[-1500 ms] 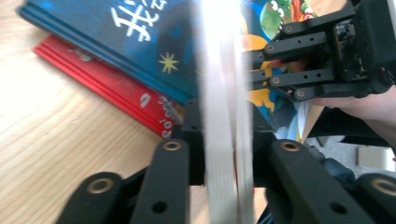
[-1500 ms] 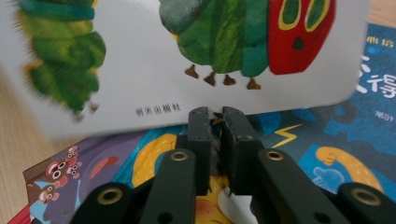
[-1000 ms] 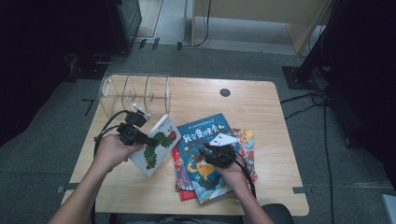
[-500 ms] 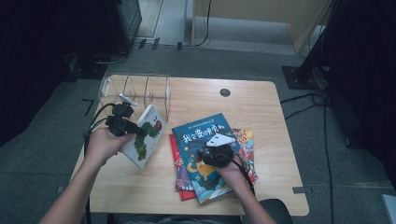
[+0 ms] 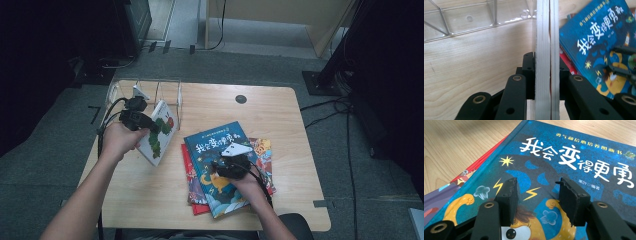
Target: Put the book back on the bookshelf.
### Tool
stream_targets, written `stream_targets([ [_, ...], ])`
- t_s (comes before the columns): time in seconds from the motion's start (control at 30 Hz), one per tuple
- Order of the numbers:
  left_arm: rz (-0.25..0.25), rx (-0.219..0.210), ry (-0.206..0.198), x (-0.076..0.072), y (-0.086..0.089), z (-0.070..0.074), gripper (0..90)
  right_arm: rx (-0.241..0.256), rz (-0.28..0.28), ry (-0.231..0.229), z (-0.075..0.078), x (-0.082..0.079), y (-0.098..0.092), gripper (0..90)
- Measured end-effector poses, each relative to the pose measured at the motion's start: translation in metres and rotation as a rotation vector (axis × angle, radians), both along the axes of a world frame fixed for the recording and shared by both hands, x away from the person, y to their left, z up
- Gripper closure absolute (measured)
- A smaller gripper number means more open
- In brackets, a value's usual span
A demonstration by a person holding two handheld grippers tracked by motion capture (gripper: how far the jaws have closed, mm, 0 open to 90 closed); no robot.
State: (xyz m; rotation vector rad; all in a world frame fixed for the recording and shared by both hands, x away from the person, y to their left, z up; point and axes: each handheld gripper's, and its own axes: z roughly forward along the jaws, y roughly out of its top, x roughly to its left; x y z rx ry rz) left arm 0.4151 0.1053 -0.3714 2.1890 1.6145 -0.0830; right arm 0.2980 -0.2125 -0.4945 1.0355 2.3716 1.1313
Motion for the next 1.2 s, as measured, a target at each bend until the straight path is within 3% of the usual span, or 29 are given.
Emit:
stream_targets([
  [0.23,0.037,-0.013,0.004,0.022,-0.007,0.001,77.2,-0.001,0.001,-0.002,0.0,0.0,0.0,49.3],
  [0.3,0.053,0.015,-0.002,0.031,-0.011,0.002,77.1,-0.002,0.002,-0.002,0.0,0.0,0.0,49.4],
  [0.43,0.084,0.016,-0.004,0.043,-0.015,0.002,77.2,0.001,0.004,-0.002,0.0,-0.001,0.001,49.6],
  [0.57,0.086,0.046,-0.014,0.055,-0.021,0.003,77.1,0.0,0.011,0.0,0.0,-0.002,0.002,49.8],
  [0.7,0.104,0.037,-0.016,0.065,-0.024,0.004,77.1,0.002,0.01,0.002,0.0,-0.002,0.002,49.7],
  [0.8,0.112,0.054,-0.021,0.075,-0.029,0.004,77.1,0.005,0.014,0.004,0.0,-0.001,0.002,49.1],
  [0.93,0.119,0.036,-0.016,0.081,-0.031,0.001,77.0,0.003,0.027,0.004,0.0,0.001,0.002,48.4],
  [1.2,0.13,0.052,-0.014,0.09,-0.036,-0.007,76.9,0.003,0.036,0.005,0.0,0.001,0.001,47.2],
])
